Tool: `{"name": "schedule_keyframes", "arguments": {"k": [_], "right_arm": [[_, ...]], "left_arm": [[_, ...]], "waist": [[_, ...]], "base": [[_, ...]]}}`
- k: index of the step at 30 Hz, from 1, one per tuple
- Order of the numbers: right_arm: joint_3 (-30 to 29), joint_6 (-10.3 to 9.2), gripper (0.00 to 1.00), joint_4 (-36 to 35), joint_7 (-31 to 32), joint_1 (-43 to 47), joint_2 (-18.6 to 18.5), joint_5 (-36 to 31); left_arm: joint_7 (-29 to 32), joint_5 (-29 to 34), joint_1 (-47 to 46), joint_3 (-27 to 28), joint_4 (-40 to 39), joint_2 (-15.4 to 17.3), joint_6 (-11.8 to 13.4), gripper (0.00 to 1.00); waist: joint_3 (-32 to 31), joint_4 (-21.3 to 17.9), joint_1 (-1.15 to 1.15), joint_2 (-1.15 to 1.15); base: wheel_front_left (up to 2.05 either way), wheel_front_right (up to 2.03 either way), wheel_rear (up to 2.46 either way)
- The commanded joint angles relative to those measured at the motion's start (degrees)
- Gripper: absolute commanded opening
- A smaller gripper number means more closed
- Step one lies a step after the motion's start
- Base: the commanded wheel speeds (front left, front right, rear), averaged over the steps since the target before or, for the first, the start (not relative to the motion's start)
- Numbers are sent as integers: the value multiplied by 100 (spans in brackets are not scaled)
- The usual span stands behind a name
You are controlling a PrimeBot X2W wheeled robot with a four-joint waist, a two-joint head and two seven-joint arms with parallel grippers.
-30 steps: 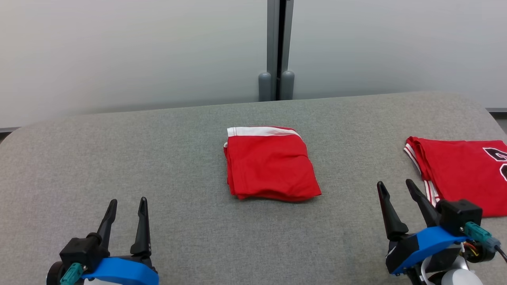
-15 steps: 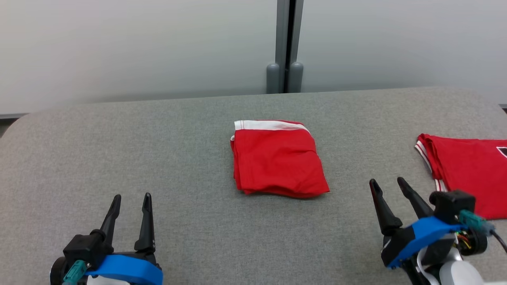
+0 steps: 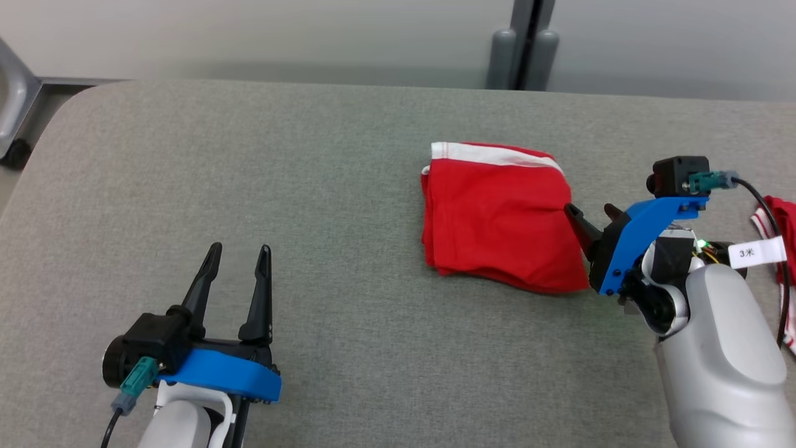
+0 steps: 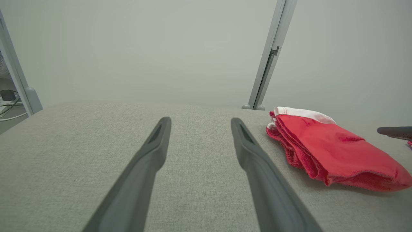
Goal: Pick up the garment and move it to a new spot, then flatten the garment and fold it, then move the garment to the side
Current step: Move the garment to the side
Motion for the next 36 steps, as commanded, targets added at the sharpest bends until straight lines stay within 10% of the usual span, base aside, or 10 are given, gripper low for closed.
{"name": "schedule_keyframes", "arguments": {"k": [1,10,11,12,24,36], "right_arm": [[-92,3,100,271,57,-224,-17,-130],[-244,3,97,1934,139,-1017,-16,-698],[-159,3,29,2029,91,-1089,-10,-730],[-65,3,0,2112,86,-1143,-8,-806],[2400,3,0,1721,212,-1848,-388,-1182],[4968,3,0,354,435,-2602,-2568,59]], "left_arm": [[-22,36,-142,-32,39,23,-36,100],[-37,20,-356,-89,208,-21,-87,100],[-34,24,-365,-88,214,-36,-90,100],[-35,30,-371,-90,219,-46,-93,100],[-39,87,-188,102,23,32,-134,100],[-39,203,-416,-17,-138,185,-185,100]], "waist": [[233,260,-1,0],[407,439,-1,0],[422,418,-1,0],[430,389,-1,0],[255,-711,-1,0],[538,-1971,-1,0]], "base": [[0,0,0],[0,0,0],[0,0,0],[0,0,0],[0,0,0],[0,0,0]]}}
